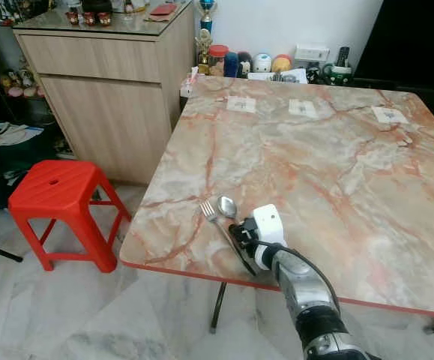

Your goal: Setting the table

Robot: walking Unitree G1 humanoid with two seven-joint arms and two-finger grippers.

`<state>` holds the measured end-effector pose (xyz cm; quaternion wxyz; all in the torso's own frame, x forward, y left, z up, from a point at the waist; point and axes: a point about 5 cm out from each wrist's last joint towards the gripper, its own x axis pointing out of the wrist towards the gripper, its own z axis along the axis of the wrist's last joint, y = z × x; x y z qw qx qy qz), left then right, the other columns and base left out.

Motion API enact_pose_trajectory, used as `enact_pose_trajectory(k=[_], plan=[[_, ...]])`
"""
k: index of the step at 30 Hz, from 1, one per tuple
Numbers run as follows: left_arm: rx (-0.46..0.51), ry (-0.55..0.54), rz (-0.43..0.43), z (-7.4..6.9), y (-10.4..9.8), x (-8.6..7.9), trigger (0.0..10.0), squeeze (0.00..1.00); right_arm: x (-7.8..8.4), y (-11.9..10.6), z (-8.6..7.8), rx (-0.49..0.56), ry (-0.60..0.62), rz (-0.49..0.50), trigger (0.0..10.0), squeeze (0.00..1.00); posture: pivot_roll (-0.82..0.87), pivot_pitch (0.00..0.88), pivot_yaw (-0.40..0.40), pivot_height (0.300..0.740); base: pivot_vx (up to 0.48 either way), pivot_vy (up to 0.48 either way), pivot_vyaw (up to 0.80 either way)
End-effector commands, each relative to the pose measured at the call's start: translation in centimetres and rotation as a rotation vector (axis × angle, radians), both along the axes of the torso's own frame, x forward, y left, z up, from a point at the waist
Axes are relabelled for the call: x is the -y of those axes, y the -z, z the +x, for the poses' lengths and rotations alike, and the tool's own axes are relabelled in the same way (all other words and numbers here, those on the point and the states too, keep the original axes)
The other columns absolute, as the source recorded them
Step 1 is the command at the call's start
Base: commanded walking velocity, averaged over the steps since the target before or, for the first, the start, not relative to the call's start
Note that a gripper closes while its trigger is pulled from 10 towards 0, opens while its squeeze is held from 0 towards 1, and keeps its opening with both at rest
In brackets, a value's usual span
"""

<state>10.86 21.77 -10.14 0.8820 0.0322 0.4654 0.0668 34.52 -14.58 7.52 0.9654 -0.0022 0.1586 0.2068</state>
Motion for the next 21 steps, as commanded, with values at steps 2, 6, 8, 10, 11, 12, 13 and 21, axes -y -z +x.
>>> enact_pose_trajectory(k=[2,6,8,10,11,12,13,21], plan=[[-0.041,0.002,-0.013,-1.0,0.4,0.2,10.0,0.00,0.4,-0.8,0.4,0.049,0.056,0.032,10.0,0.00,0.07,0.117,-0.031,0.740,0.000,0.000,0.00],[-0.042,0.002,-0.013,-1.0,0.4,0.2,10.0,0.00,0.4,-1.7,0.7,0.096,0.059,0.053,10.0,0.00,0.07,0.117,-0.030,0.740,0.000,0.000,0.00],[-0.042,0.002,-0.012,-1.0,0.4,0.2,10.0,0.00,0.3,-2.1,0.8,0.110,0.056,0.059,10.0,0.00,0.07,0.117,-0.031,0.740,0.000,0.000,0.00],[-0.042,0.002,-0.012,-0.9,0.4,0.2,10.0,0.00,0.1,-2.5,0.9,0.130,0.047,0.069,10.0,0.00,0.07,0.117,-0.031,0.740,0.000,0.000,0.00],[-0.042,0.002,-0.012,-0.9,0.4,0.2,10.0,0.00,-0.1,-2.9,1.0,0.149,0.038,0.086,10.0,0.00,0.07,0.116,-0.031,0.740,0.000,0.000,0.00],[-0.042,0.001,-0.012,-0.9,0.4,0.2,10.0,0.00,-0.2,-3.2,1.0,0.162,0.033,0.099,10.0,0.00,0.07,0.116,-0.031,0.740,0.000,0.000,0.00],[-0.042,0.001,-0.012,-0.9,0.4,0.2,10.0,0.00,-0.4,-3.5,1.0,0.179,0.021,0.113,10.0,0.00,0.07,0.115,-0.031,0.740,0.000,0.000,0.00],[-0.042,0.001,-0.012,-0.9,0.3,0.1,10.0,0.00,-2.3,-4.6,0.8,0.220,-0.093,0.130,10.0,0.00,0.07,0.115,-0.032,0.740,0.000,0.000,0.00]])
